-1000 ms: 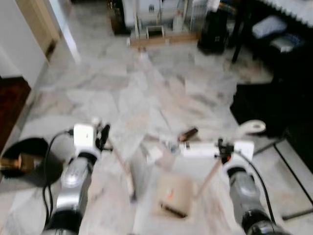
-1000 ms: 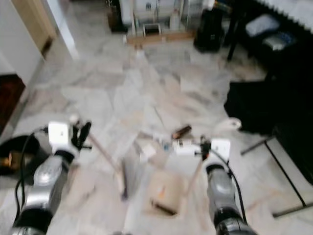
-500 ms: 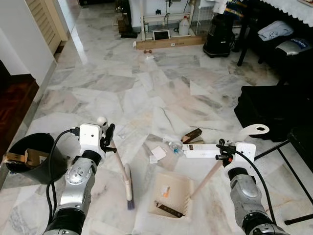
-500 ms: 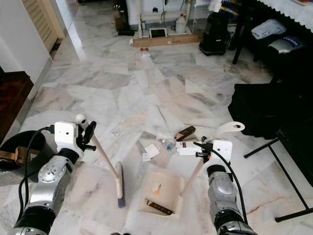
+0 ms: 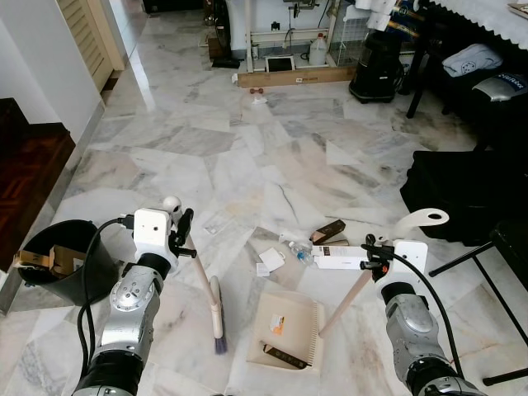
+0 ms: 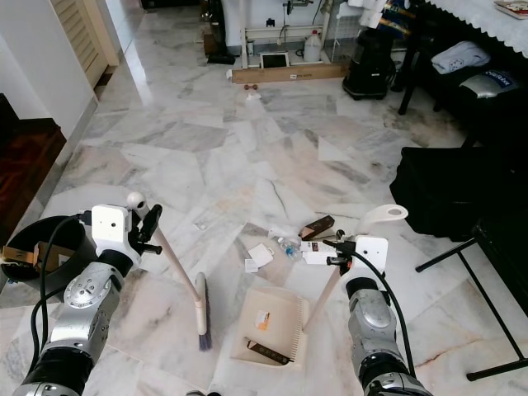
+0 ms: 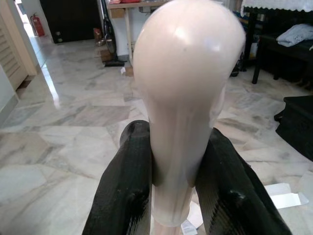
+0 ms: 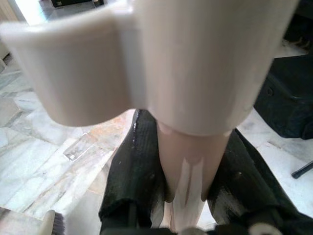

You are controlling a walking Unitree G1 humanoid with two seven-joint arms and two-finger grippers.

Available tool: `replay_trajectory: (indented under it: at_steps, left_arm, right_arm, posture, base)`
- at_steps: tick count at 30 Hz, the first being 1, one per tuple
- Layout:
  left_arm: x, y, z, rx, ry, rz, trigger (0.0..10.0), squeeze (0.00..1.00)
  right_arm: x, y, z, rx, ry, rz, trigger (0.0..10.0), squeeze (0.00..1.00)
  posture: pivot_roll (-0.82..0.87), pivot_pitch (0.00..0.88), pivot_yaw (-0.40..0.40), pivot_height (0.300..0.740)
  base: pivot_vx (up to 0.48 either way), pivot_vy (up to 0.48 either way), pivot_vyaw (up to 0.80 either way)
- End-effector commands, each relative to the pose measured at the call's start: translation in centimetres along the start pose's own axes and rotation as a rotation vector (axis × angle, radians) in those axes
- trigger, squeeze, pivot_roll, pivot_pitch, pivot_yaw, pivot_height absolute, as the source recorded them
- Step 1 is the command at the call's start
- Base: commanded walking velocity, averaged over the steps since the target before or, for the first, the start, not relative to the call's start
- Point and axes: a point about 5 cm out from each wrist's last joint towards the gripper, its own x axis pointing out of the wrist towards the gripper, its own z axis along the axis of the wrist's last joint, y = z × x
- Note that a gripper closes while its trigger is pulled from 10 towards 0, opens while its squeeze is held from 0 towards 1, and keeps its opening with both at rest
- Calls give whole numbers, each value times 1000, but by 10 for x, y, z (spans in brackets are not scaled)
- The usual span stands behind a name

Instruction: Sweep floor

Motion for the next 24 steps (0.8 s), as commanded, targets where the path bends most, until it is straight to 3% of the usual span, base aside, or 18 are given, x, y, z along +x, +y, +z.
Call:
replay_trajectory:
  at_steps: [1,14,24]
  left_arm:
    - [4,2,9,15,-34,-4,10000,0]
    - [4,2,9,13,-29,2,10000,0]
    - [3,2,7,18,-18,4,10000,0]
  right_arm:
    - [5,2,7,9,-24,0,10000,0]
    - [3,1,6,-10,-26,-3,10000,0]
    - [5,4,10,-9,-47,11,10000,0]
  posture:
    - [28,41,42,740]
    - [30,60,40,740]
    - [33,73,39,740]
  base:
    - [0,0,0]
    - [0,0,0]
    - [0,0,800]
